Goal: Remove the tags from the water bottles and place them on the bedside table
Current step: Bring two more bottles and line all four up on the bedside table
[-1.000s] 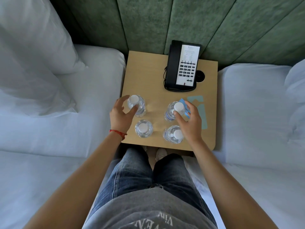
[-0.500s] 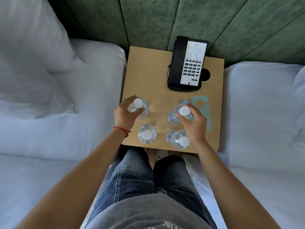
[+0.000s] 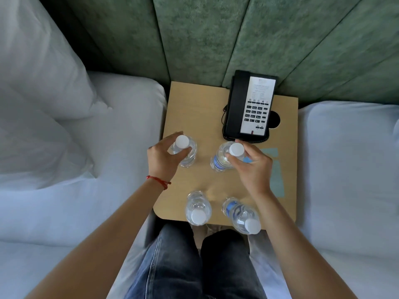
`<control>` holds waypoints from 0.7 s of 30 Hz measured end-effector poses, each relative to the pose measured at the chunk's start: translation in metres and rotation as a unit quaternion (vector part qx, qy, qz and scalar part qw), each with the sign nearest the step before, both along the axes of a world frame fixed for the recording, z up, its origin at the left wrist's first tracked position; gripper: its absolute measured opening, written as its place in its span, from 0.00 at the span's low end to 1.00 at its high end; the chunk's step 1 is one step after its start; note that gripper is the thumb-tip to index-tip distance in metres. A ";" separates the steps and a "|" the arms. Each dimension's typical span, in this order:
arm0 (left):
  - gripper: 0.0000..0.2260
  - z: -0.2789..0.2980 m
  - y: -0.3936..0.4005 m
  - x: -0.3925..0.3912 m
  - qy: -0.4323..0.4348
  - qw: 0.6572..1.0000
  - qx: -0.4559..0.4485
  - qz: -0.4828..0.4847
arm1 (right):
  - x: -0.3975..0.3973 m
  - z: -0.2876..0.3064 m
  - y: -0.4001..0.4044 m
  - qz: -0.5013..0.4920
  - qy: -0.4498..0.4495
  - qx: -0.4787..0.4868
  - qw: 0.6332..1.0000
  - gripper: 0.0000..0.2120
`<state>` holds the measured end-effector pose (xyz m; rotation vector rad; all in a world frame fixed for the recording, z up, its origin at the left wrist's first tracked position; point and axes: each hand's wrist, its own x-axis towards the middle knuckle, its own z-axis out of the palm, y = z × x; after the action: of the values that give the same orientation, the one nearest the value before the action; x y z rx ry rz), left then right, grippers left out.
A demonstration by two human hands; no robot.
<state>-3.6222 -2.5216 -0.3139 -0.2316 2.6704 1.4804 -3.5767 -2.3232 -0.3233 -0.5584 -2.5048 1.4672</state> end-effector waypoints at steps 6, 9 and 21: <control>0.17 -0.001 0.007 -0.057 0.021 0.999 0.021 -0.019 | -0.059 -0.001 -0.008 -0.004 0.015 -0.011 1.000 0.17; 0.17 -0.001 0.012 -0.087 0.029 0.999 0.023 -0.029 | -0.089 -0.003 -0.008 -0.004 0.011 -0.033 0.999 0.17; 0.18 -0.008 0.032 -0.176 0.039 0.997 0.035 -0.065 | -0.178 -0.012 0.007 0.005 0.037 -0.056 0.998 0.18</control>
<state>-3.7981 -2.4898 -0.3217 0.0042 2.6302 1.5690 -3.7545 -2.3158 -0.3354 -0.4994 -2.3839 1.6099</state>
